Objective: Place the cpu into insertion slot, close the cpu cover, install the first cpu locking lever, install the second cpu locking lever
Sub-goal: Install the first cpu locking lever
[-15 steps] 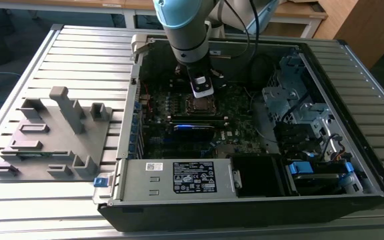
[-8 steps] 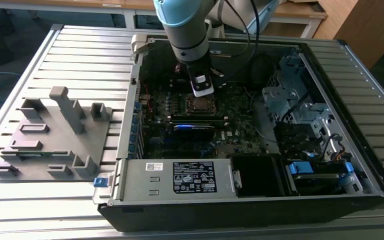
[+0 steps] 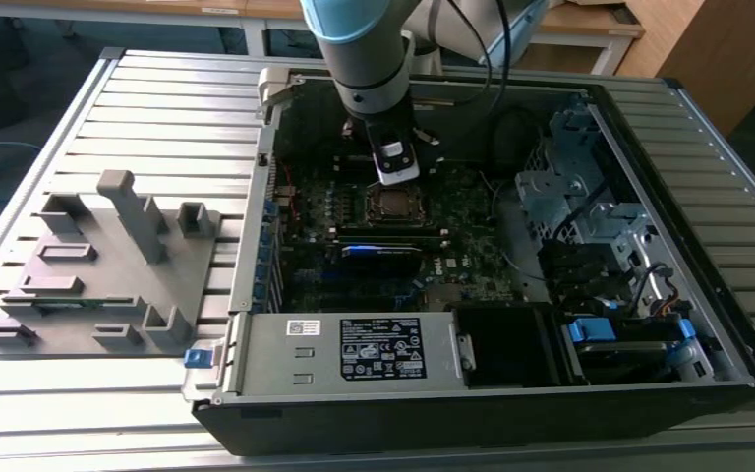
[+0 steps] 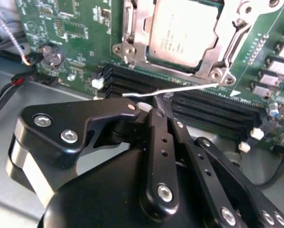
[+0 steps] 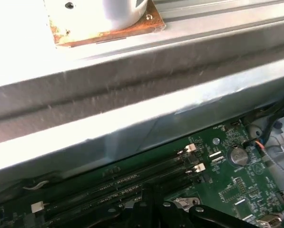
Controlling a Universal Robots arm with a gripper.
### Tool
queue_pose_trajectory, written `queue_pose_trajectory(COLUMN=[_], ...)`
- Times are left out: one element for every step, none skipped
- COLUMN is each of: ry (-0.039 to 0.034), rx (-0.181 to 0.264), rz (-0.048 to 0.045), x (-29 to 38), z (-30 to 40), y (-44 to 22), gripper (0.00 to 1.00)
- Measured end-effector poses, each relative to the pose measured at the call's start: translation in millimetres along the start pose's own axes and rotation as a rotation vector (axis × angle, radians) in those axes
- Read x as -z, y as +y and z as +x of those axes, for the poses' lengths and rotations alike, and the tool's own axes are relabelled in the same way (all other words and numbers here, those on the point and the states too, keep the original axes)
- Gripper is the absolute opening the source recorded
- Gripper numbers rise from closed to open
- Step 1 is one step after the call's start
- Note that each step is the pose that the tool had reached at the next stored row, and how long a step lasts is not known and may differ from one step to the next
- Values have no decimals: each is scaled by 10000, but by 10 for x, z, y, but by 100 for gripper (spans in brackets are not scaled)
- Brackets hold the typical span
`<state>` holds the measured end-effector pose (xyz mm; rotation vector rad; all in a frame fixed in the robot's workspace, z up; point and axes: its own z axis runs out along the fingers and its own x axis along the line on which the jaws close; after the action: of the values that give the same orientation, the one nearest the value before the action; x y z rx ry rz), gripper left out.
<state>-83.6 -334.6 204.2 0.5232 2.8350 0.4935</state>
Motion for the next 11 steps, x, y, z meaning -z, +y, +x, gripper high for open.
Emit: queue_pose_trajectory(ry=[0,1,1,1,1,1,1,1,1,1,1], rx=[0,0,0,-1,-1,1,1,0,0,0,0], rz=[1,1,1,1,0,0,0,0,2,1,1], x=[20,35,45,53,61,72,84,97,110,122,131], z=[-3,-6,-6,-6,-7,-8,-9,-11,-12,-14,-15], y=[8,14,18,22,27,31,36,41,46,50,54], gripper=[10,10,10,10,10,10,10,10,10,10,10])
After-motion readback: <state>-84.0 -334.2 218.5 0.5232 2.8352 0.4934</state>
